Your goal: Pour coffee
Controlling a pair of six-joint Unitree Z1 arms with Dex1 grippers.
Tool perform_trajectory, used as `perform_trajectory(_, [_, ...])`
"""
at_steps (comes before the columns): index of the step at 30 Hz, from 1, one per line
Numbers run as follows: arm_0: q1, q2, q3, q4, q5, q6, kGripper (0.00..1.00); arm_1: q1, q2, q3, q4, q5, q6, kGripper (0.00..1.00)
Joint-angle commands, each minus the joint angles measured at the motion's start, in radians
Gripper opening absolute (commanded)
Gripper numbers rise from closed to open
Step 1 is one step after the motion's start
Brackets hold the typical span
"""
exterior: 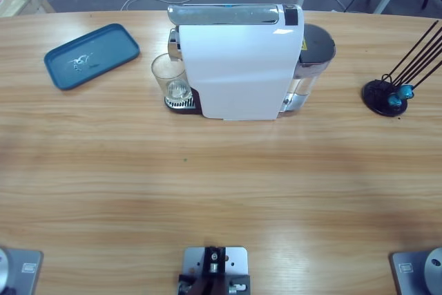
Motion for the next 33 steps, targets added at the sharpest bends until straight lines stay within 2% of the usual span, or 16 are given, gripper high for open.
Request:
perform_trajectory(1, [-0.004,0.043,0.083,-0.111,-0.016,-0.011,0.852,0.014,0.129,-0.025,0.07,0.003,-0.018,0.0])
perform_trajectory(11, [-0.004,0.059,0.086,-0.114,-0.017,-0.008,0.853,0.037,0.175,-0.095,0.085,-0.005,-0.013,0.0])
perform_trajectory(33, [-0.004,0.062,0.089,-0.114,-0.017,-0.005,0.851,0.034,0.204,-0.108,0.09,-0.033,-0.015,0.0])
